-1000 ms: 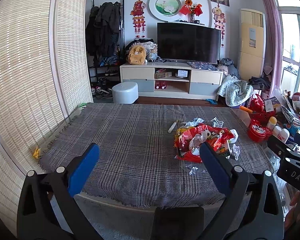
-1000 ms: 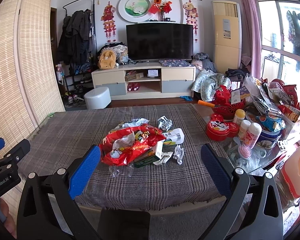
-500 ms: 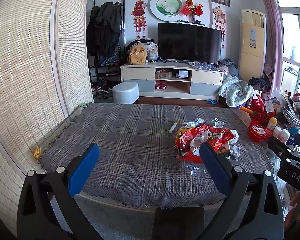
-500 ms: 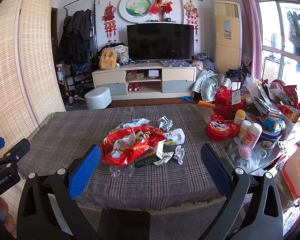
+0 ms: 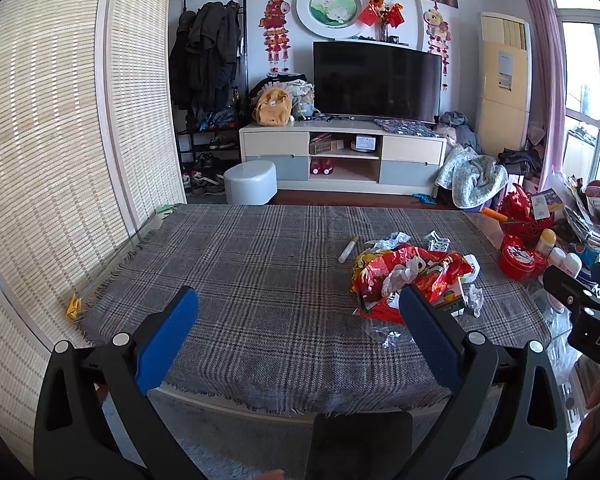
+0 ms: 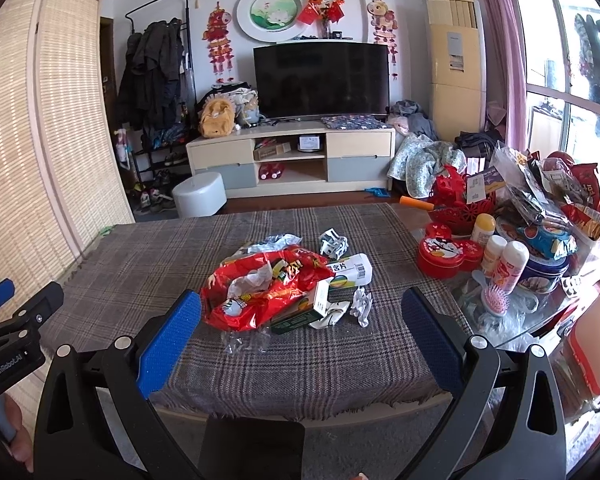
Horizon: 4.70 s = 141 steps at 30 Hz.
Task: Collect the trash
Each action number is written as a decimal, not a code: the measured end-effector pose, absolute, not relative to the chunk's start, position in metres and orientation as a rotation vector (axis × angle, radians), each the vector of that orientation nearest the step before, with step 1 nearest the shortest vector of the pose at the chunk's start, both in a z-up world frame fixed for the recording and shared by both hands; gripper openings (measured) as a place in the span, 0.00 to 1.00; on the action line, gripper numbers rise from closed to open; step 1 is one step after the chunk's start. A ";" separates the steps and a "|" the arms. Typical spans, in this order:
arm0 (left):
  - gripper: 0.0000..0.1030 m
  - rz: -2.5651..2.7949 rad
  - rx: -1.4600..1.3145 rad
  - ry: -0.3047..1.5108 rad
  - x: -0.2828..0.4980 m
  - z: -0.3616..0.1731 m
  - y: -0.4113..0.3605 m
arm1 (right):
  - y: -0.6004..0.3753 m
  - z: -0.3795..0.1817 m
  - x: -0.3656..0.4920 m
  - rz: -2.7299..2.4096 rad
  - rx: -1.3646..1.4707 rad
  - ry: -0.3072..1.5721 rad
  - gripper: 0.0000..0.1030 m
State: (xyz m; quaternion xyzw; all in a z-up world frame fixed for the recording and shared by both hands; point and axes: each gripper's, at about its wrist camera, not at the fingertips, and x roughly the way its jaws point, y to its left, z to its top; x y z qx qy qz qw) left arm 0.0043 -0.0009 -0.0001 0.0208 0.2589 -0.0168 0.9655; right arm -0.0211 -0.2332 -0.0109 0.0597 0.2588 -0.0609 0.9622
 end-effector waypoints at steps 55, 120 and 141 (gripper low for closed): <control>0.66 -0.287 0.187 0.839 0.192 -0.107 -0.050 | -0.226 -0.114 0.200 0.063 0.270 0.947 0.03; 0.00 -0.350 0.176 0.771 -0.080 -0.098 -0.047 | -0.212 -0.118 -0.073 0.120 0.189 0.883 0.03; 0.00 -0.423 0.050 1.082 0.000 -0.311 -0.045 | -0.205 -0.320 -0.004 0.146 0.299 1.188 0.03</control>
